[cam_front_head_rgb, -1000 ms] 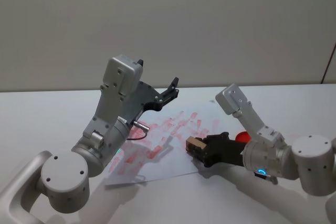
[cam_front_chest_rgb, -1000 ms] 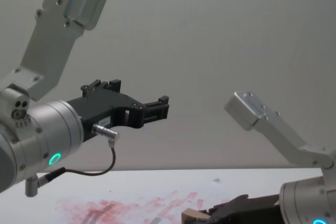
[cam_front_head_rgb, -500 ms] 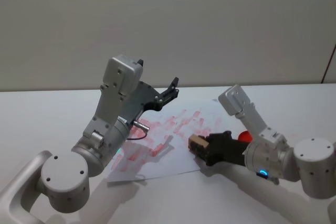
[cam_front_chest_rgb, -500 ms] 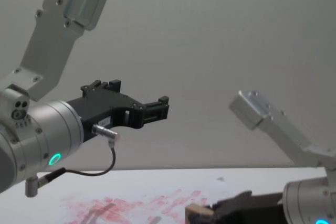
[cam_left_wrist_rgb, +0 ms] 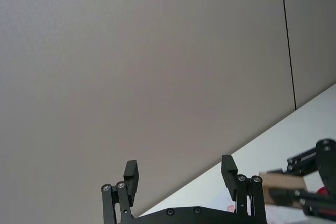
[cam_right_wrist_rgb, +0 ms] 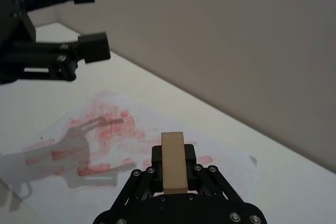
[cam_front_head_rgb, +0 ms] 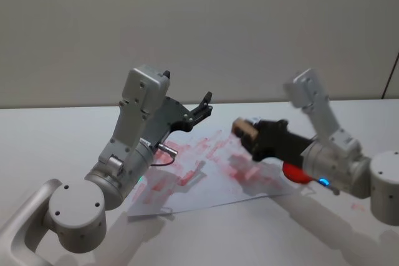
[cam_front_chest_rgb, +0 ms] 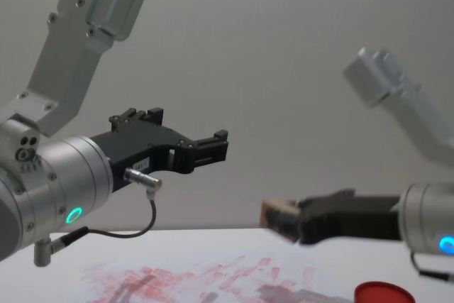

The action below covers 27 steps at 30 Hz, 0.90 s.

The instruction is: Use the one hand to pick up the stamp and affix it onto the A4 paper.

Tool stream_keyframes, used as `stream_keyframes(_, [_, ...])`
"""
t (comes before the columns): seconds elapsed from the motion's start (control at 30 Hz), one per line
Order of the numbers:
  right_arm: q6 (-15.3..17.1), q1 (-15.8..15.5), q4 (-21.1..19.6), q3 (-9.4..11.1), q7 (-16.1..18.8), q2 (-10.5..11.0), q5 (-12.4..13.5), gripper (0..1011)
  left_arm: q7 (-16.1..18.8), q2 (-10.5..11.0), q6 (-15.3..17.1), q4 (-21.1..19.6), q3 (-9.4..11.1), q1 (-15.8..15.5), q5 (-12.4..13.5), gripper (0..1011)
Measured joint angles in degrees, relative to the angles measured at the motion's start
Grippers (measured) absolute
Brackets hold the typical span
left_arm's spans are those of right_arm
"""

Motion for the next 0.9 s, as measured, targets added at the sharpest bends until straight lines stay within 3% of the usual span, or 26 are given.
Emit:
stream_keyframes(0.33, [-0.2,-3.8,-7.6,2.7,-6.3,3.6,4.5,219,0.0,0.0,0.0,0.0,0.0,0.0,0.0,1001])
stream_keyframes(0.57, [2.7,-7.3,-11.9,4.6,-10.6,6.6,7.9,218,0.0,0.0,0.0,0.0,0.0,0.0,0.0,1001])
stream_keyframes(0.9, [6.7,-9.8,-14.0,5.8,-12.5,8.9,10.1,219,0.0,0.0,0.0,0.0,0.0,0.0,0.0,1001])
